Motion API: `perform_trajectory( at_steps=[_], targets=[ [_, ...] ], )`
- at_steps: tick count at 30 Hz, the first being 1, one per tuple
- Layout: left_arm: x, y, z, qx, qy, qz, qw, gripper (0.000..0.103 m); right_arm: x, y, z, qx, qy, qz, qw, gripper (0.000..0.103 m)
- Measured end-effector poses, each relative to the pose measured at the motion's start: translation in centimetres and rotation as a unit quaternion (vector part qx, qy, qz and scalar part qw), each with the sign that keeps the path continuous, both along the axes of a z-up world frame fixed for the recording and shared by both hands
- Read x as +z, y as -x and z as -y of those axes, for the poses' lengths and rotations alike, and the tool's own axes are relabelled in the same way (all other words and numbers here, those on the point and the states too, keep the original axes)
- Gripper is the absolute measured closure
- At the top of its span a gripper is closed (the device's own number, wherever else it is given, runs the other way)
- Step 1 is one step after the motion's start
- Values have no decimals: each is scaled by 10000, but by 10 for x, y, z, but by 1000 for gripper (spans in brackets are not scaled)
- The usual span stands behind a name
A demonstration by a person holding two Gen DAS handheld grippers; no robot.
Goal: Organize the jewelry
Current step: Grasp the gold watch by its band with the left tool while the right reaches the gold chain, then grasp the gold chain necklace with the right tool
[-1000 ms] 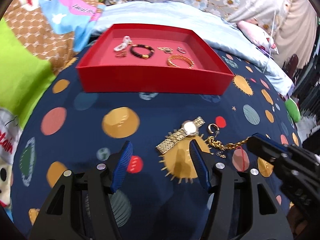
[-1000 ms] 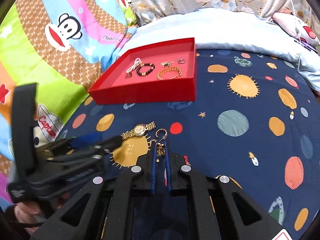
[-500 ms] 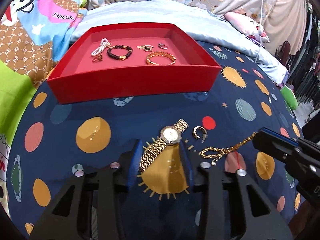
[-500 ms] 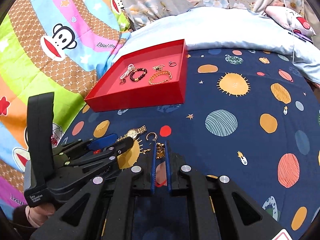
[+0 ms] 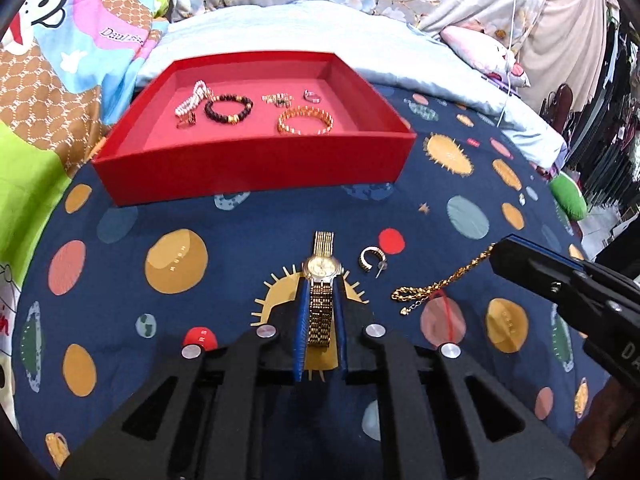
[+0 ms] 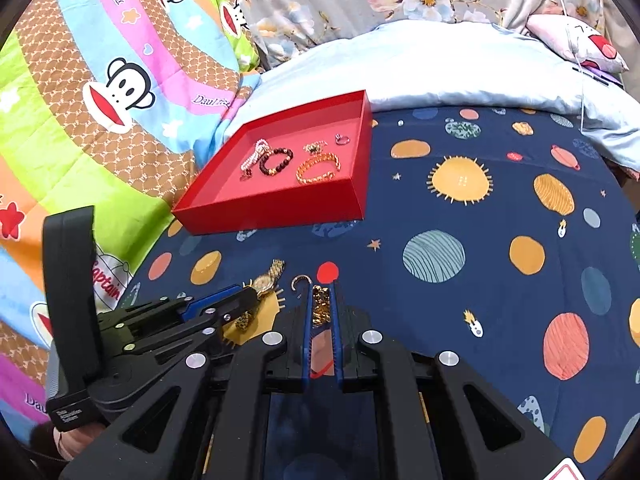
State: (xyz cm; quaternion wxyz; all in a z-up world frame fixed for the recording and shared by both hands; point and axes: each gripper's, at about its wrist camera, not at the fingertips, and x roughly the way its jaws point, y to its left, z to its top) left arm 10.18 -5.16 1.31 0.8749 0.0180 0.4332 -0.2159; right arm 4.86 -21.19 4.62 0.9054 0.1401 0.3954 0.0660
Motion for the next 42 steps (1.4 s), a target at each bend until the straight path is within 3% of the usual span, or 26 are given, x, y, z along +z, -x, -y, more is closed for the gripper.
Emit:
perform_trajectory(
  at_steps=[8, 9, 16, 19, 23, 28, 36, 42],
  targets=[
    [38, 6, -12, -44, 338, 57, 9994, 92, 30, 3, -2, 90, 55, 347, 9993, 95],
    [42, 7, -13, -55, 370, 67, 9993, 92, 36, 3, -2, 118, 69, 412, 9991, 101],
    [79, 6, -21, -82, 434, 347, 9984, 92, 68, -10, -8, 254, 226, 798, 9962, 103],
    [90, 3, -27, -16, 437, 498, 9978, 92, 68, -13, -8, 281, 209, 793, 9962, 103],
    [90, 1, -34, 62, 478, 498, 9976, 92, 41, -15, -13, 451, 184, 383, 9981, 102],
    [77, 0, -38, 134, 510, 330, 9981, 92, -7, -12, -18, 452, 249, -164, 9985, 83],
    [61, 0, -40, 197, 515, 147, 9984, 92, -45, -13, -23, 544, 307, -606, 9962, 83],
    [54, -1, -39, 208, 510, 67, 9985, 92, -48, -21, -25, 512, 367, -517, 9967, 84]
  ],
)
